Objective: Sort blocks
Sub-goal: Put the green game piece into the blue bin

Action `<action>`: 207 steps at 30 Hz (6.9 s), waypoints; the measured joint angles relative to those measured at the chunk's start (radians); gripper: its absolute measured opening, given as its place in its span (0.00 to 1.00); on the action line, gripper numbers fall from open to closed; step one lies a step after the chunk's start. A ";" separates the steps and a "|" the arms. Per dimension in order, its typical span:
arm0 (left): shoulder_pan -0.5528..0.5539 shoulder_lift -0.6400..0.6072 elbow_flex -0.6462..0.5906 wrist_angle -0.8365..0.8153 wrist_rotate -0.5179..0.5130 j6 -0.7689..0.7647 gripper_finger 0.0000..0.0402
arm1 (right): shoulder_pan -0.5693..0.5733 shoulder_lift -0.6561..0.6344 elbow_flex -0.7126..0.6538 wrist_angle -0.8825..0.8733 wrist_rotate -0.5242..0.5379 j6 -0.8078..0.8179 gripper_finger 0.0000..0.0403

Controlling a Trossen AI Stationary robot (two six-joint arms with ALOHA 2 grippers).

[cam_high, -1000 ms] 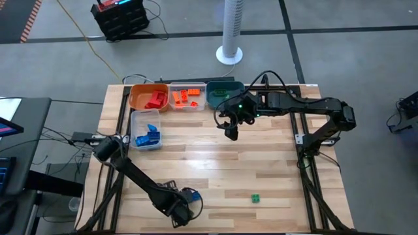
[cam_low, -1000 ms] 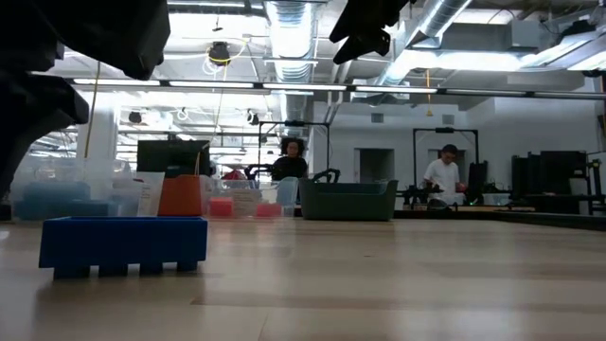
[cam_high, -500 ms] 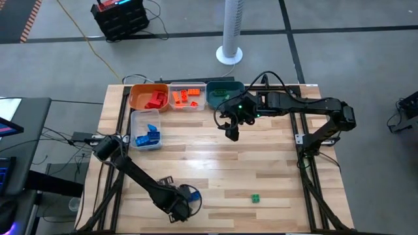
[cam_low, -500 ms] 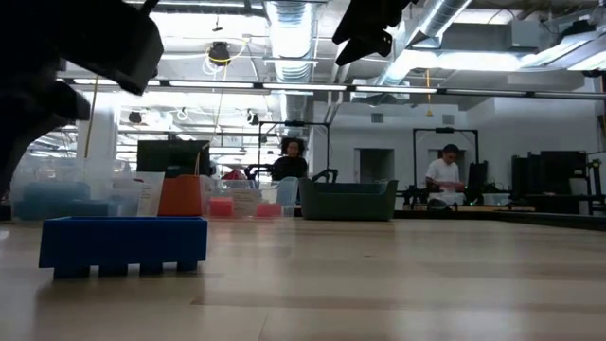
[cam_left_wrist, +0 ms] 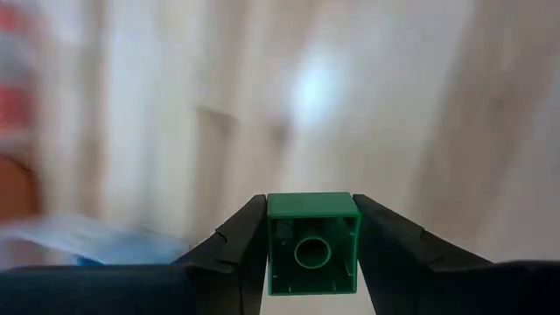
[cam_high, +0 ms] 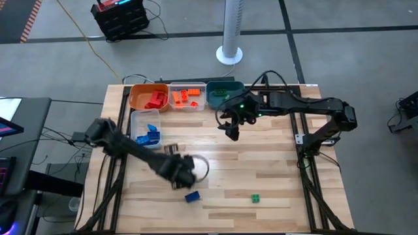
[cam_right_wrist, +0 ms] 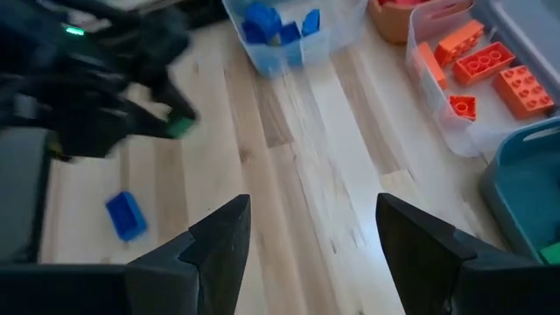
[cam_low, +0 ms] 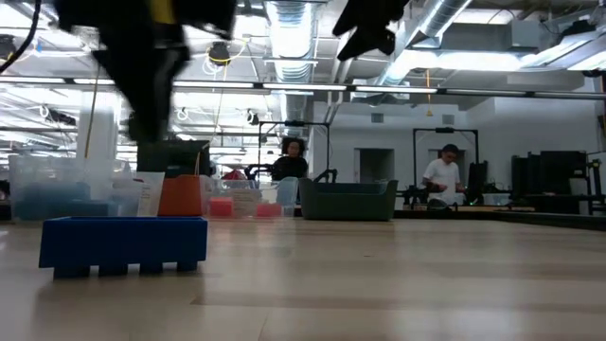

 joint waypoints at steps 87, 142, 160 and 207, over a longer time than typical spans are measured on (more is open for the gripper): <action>0.532 -0.573 -0.276 0.728 0.181 0.593 0.40 | 0.764 0.166 -0.264 -0.166 -0.007 1.826 0.63; 0.408 -0.763 -0.322 0.503 0.128 0.561 0.40 | 0.762 0.430 -0.203 -0.080 -0.060 1.941 0.57; 0.408 -0.763 -0.322 0.504 0.126 0.559 0.40 | 0.811 0.444 -0.202 -0.062 -0.028 1.973 0.49; 0.274 -0.447 -0.322 0.645 0.233 -0.050 0.40 | -0.173 0.141 -0.202 -0.062 0.156 0.109 0.35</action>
